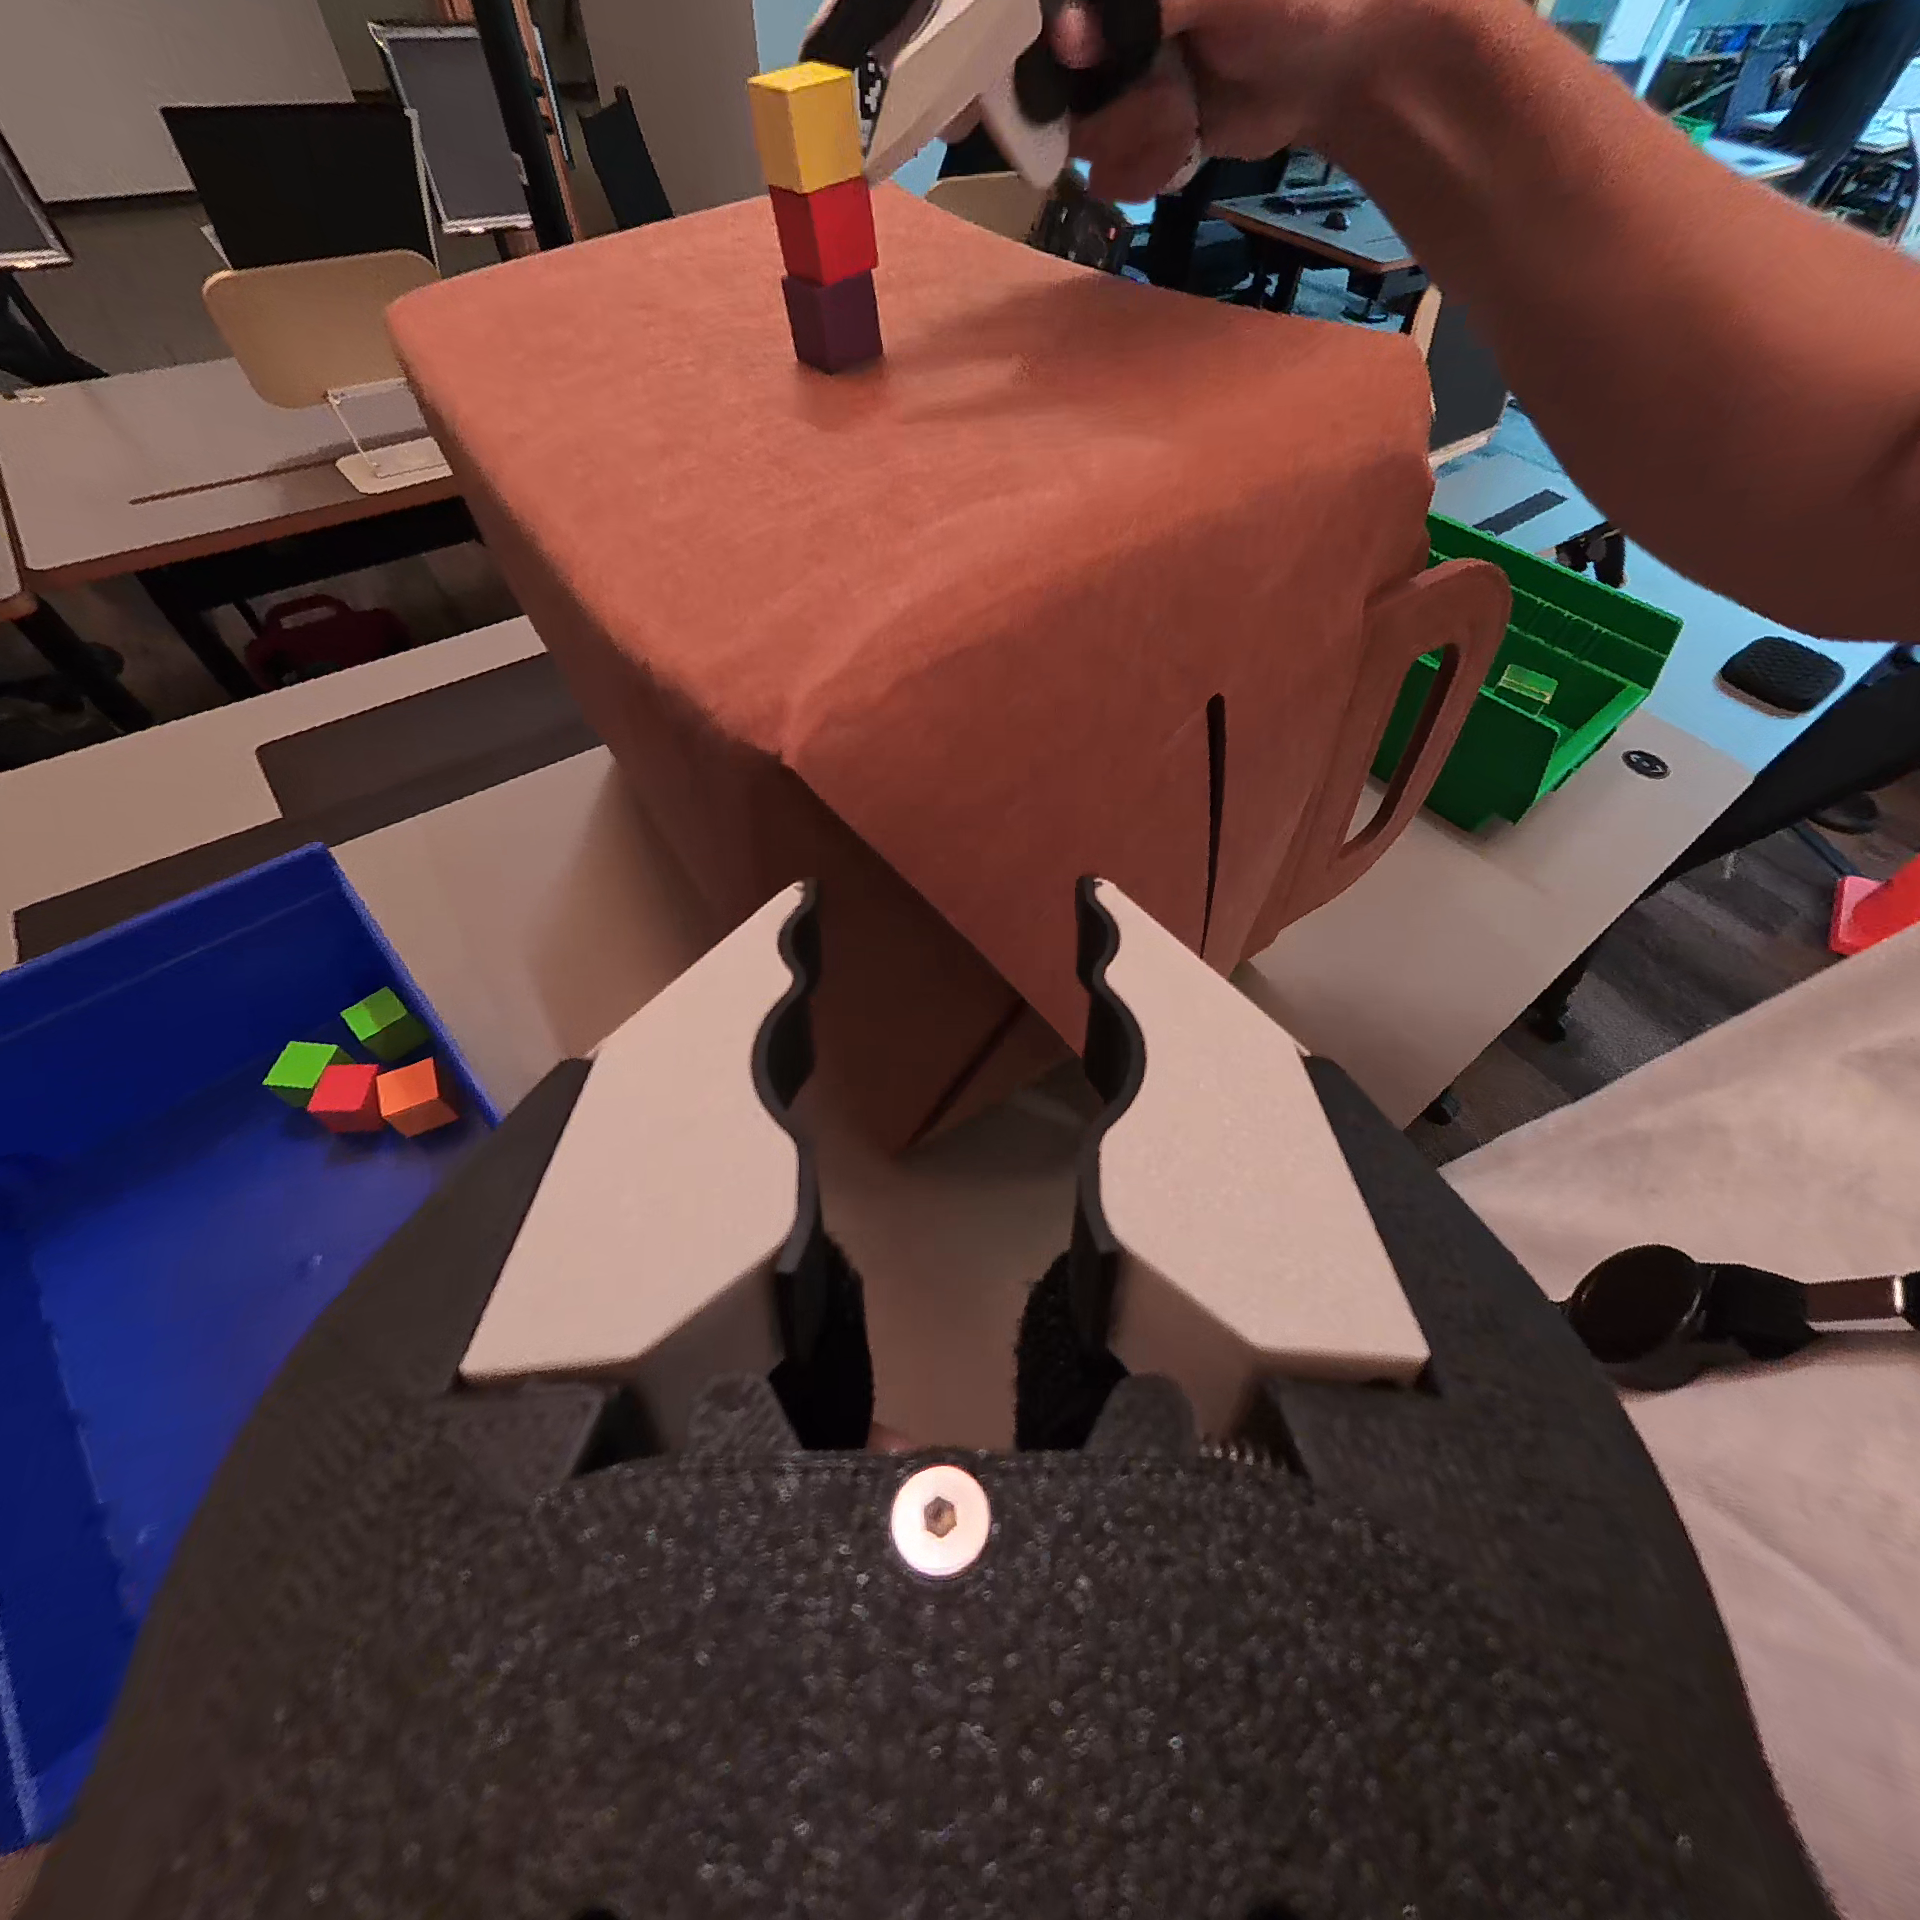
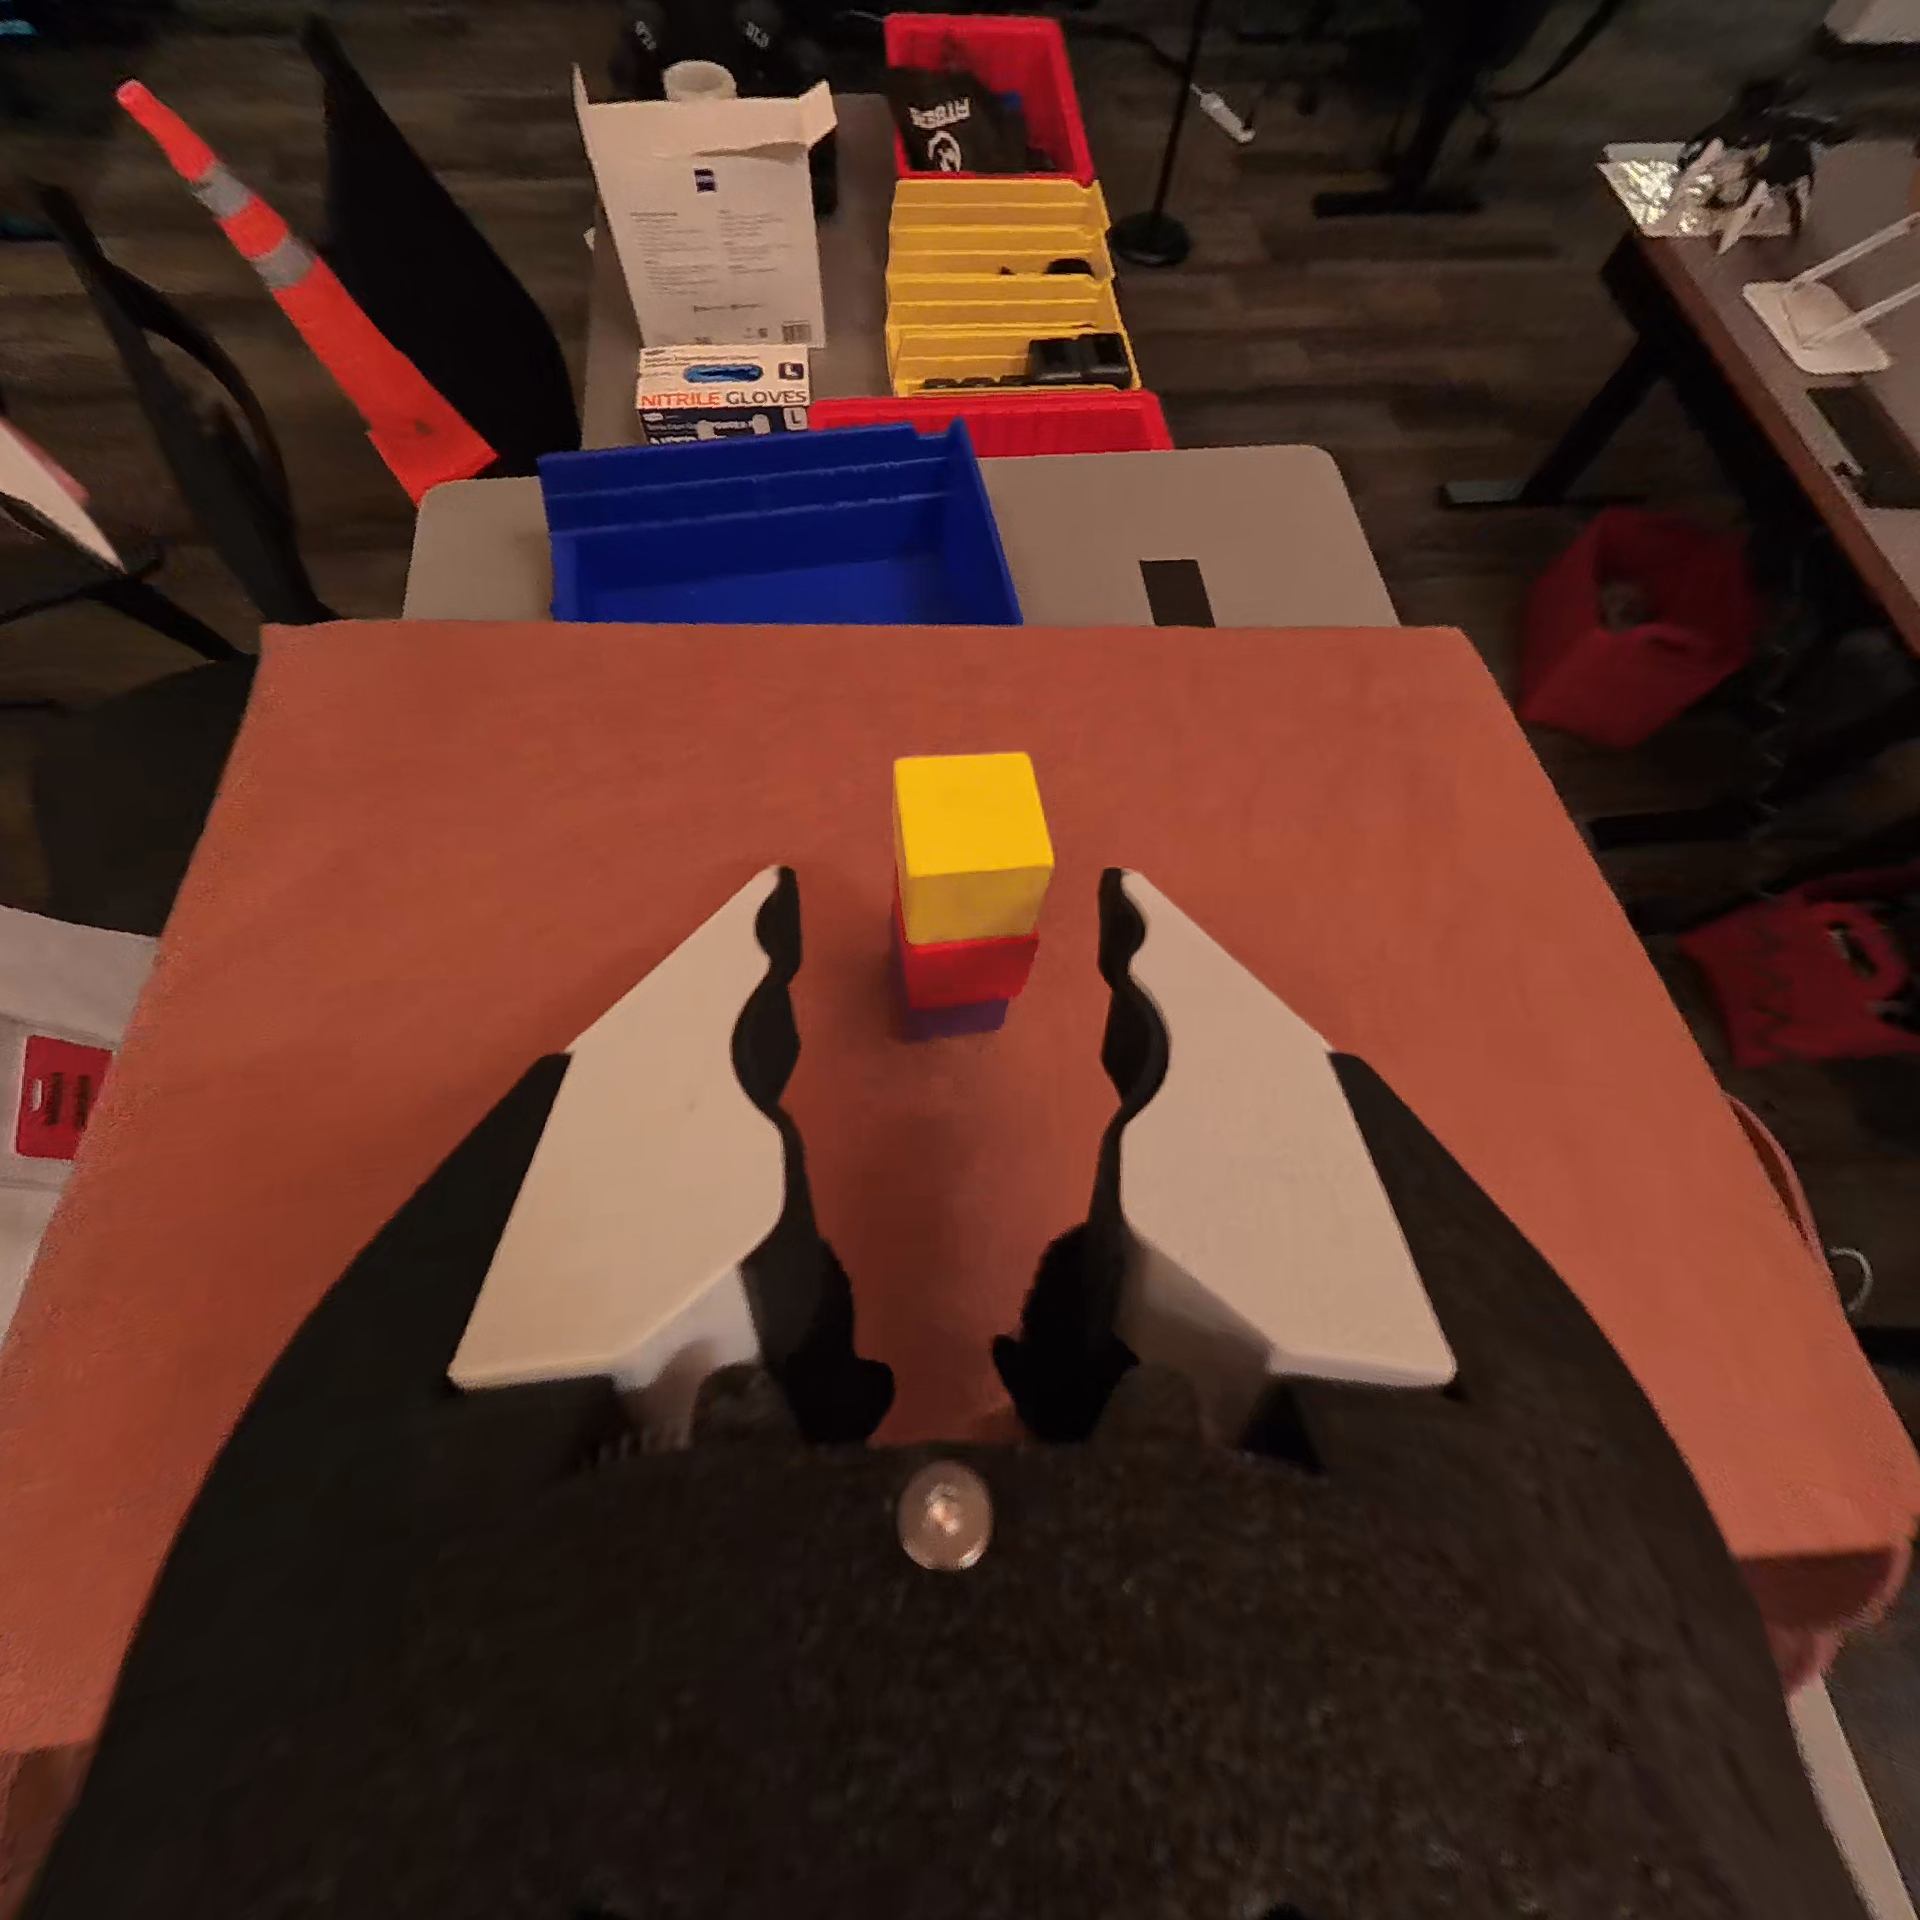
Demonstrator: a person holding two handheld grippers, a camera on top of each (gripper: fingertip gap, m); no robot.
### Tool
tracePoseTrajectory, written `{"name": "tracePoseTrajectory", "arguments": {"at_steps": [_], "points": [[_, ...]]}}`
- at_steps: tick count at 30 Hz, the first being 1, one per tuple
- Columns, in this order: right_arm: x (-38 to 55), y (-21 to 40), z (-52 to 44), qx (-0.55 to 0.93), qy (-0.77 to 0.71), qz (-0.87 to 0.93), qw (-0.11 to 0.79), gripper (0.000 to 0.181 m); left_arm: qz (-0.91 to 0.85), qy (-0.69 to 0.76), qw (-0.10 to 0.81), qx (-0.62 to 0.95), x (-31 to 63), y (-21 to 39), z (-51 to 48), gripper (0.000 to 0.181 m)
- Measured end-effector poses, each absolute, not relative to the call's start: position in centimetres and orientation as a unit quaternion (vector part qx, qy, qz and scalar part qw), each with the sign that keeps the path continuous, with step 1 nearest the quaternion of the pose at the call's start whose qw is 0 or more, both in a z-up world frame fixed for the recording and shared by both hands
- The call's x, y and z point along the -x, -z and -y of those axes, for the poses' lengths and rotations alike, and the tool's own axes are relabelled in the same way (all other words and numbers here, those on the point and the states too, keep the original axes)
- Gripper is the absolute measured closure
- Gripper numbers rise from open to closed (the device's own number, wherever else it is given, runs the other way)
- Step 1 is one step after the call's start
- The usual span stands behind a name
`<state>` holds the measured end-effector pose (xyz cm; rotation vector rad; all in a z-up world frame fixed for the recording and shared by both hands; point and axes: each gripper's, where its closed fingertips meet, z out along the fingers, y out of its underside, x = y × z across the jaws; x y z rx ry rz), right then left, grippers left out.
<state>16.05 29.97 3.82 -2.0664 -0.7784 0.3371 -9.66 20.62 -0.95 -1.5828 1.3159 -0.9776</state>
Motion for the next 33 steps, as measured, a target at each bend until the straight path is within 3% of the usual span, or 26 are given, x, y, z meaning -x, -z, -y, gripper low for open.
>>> {"name": "tracePoseTrajectory", "arguments": {"at_steps": [3,11,15,19,24,28,33], "points": [[-15.7,-3.9,-30.6,0.817,-0.134,0.322,0.459,0.155,-0.52,0.391,0.423,0.631,10.1,0.7,-20.8,0.131],[-17.7,-10.7,-25.8,0.777,-0.106,0.326,0.529,0.155,-0.534,0.401,0.417,0.616,8.9,0.1,-20.6,0.131],[-26.6,-10.4,-18.3,0.84,0.012,0.259,0.476,0.155,-0.553,0.402,0.411,0.603,7.8,0.0,-20.5,0.131],[-37.0,-2.8,-8.2,0.924,0.102,0.144,0.339,0.156,-0.555,0.394,0.407,0.609,7.3,-0.1,-21.2,0.131],[-43.1,13.2,1.8,0.989,0.075,0.03,0.125,0.155,-0.56,0.38,0.401,0.617,6.6,-0.2,-21.3,0.131],[-43.4,22.9,3.4,0.998,0.046,0.021,0.037,0.155,-0.561,0.371,0.401,0.622,6.3,-0.4,-20.8,0.131],[-43.7,27.7,3.4,1.0,0.017,0.002,-0.003,0.155,-0.567,0.353,0.401,0.628,6.3,-0.1,-19.9,0.131]]}}
